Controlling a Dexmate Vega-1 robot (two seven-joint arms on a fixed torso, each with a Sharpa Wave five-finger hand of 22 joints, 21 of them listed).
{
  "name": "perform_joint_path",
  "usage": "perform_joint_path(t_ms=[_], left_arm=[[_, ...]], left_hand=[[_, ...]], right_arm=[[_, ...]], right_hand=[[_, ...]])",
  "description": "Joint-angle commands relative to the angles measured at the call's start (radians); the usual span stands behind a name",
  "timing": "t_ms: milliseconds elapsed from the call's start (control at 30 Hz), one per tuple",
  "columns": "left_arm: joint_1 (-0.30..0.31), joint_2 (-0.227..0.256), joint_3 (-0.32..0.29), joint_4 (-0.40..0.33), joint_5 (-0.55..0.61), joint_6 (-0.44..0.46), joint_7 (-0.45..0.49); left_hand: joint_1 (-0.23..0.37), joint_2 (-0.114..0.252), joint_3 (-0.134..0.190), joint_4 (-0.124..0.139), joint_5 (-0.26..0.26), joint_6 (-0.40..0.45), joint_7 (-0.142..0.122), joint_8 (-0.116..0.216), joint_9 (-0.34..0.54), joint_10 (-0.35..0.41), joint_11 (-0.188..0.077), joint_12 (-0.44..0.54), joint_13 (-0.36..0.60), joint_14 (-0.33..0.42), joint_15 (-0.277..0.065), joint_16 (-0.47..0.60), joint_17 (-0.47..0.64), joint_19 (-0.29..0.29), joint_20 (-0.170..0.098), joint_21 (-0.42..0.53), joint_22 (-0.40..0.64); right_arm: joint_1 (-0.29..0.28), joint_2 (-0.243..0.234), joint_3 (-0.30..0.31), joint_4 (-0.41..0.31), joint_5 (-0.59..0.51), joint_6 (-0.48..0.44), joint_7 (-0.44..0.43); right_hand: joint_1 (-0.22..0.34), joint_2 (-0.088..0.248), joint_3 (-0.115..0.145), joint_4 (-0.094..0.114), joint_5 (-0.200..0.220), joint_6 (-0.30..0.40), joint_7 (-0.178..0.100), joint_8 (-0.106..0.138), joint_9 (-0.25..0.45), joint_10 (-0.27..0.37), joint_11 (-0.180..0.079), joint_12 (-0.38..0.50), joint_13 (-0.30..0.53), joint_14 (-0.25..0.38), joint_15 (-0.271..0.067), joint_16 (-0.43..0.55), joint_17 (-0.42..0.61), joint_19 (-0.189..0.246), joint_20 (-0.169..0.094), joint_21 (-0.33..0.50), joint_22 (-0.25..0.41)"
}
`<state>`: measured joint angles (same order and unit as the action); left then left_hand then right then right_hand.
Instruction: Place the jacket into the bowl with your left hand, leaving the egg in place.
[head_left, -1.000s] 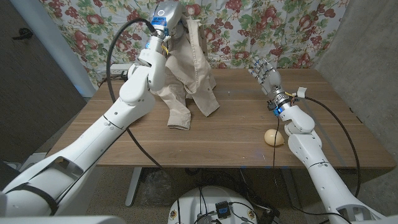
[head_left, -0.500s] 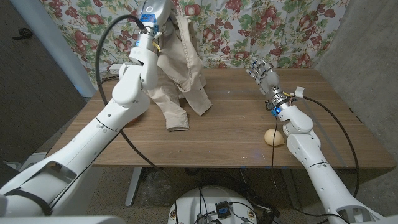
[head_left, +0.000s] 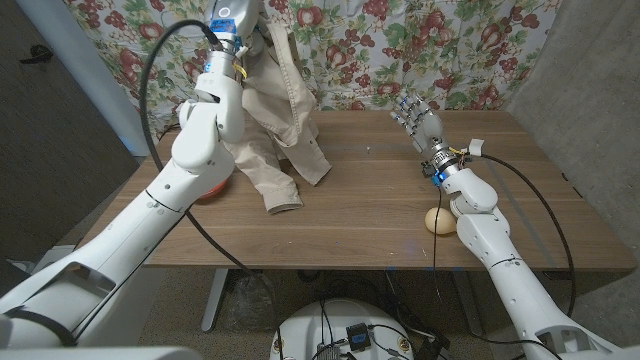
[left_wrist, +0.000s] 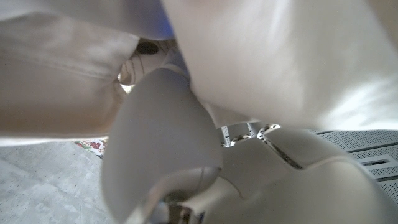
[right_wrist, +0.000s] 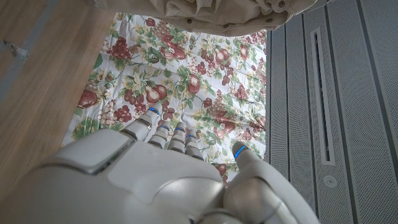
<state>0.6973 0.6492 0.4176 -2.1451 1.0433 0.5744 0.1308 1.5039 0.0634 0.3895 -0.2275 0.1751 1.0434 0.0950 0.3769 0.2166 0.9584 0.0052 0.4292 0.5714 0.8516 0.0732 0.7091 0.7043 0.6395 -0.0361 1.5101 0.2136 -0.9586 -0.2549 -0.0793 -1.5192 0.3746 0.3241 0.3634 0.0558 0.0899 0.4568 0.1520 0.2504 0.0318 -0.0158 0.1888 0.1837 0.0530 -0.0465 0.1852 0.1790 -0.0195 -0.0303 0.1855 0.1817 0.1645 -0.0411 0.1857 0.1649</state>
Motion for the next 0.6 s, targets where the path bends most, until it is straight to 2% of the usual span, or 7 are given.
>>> perform_joint_path(t_ms=[33, 433, 600], left_arm=[[-0.002, 0.017, -0.014, -0.006, 0.037, 0.064, -0.038], [-0.012, 0.034, -0.027, -0.009, 0.057, 0.124, -0.109], [-0.001, 0.058, -0.036, -0.027, 0.066, 0.135, -0.137]], left_hand=[[0.016, 0.003, 0.082, 0.065, 0.005, 0.015, 0.009, -0.001, 0.006, 0.008, 0.002, -0.002, 0.003, 0.193, -0.256, -0.001, 0.343, 0.015, -0.123, 0.009, 0.001], [0.014, 0.002, 0.087, 0.065, 0.004, 0.015, 0.007, -0.006, 0.008, 0.009, -0.001, -0.01, 0.002, 0.196, -0.256, -0.008, 0.342, 0.017, -0.126, 0.015, 0.0], [0.013, 0.002, 0.09, 0.065, 0.003, 0.016, 0.007, -0.007, 0.009, 0.011, -0.001, -0.011, 0.005, 0.196, -0.257, -0.012, 0.342, 0.017, -0.129, 0.017, -0.002]], right_arm=[[0.027, 0.007, -0.015, 0.023, -0.01, 0.007, -0.003], [0.049, 0.017, -0.03, 0.046, -0.018, 0.009, -0.01], [0.054, 0.022, -0.037, 0.051, -0.019, 0.01, -0.011]], right_hand=[[-0.007, 0.049, 0.011, 0.001, -0.003, 0.009, -0.001, 0.004, 0.002, 0.002, 0.001, 0.002, 0.003, 0.01, -0.025, 0.003, 0.001, 0.009, -0.07, 0.006, 0.004], [-0.007, 0.05, 0.012, 0.001, -0.003, 0.009, -0.001, 0.003, 0.002, 0.002, 0.0, 0.002, 0.003, 0.01, -0.025, 0.003, 0.001, 0.009, -0.07, 0.006, 0.004], [-0.007, 0.05, 0.012, 0.001, -0.003, 0.009, -0.001, 0.003, 0.002, 0.001, 0.0, 0.002, 0.003, 0.009, -0.026, 0.003, 0.001, 0.009, -0.071, 0.006, 0.004]])
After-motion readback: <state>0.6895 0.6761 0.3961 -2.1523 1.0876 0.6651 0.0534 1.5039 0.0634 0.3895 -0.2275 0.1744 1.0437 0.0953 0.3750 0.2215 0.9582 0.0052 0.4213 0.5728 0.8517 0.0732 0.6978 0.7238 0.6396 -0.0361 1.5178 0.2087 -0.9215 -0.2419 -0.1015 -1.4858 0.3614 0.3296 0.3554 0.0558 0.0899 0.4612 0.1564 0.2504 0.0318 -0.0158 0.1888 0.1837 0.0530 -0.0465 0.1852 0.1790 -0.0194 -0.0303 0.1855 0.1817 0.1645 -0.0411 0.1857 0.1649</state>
